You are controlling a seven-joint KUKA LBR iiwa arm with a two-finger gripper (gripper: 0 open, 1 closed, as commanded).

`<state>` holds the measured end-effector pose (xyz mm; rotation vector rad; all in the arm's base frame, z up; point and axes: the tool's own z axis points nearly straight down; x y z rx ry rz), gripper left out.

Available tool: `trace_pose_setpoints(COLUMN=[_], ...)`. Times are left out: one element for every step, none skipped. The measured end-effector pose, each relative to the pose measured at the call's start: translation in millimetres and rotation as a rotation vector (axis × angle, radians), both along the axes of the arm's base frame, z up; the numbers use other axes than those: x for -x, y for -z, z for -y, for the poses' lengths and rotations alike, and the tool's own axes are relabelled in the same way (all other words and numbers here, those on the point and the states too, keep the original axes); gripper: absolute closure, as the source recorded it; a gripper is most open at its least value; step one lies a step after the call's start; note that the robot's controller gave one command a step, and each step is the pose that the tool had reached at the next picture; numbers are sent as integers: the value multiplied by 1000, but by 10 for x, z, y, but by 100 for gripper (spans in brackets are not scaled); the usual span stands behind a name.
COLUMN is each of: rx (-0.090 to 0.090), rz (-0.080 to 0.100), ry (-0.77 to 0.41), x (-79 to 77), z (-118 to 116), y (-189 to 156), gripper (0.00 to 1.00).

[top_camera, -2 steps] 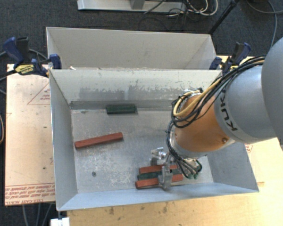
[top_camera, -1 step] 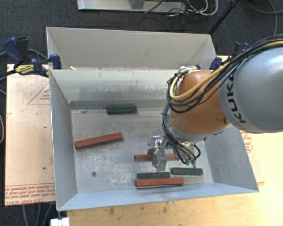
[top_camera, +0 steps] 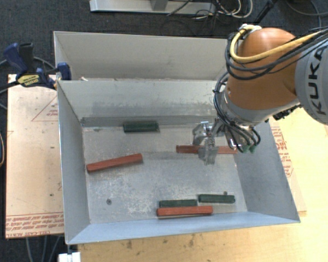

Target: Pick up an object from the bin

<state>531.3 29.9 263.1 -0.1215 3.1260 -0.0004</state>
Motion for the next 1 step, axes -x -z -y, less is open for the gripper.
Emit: trace_pose_setpoints(rx=[0], rz=[-8], ry=[-10], x=[-61], z=[79], y=[5], gripper=[100])
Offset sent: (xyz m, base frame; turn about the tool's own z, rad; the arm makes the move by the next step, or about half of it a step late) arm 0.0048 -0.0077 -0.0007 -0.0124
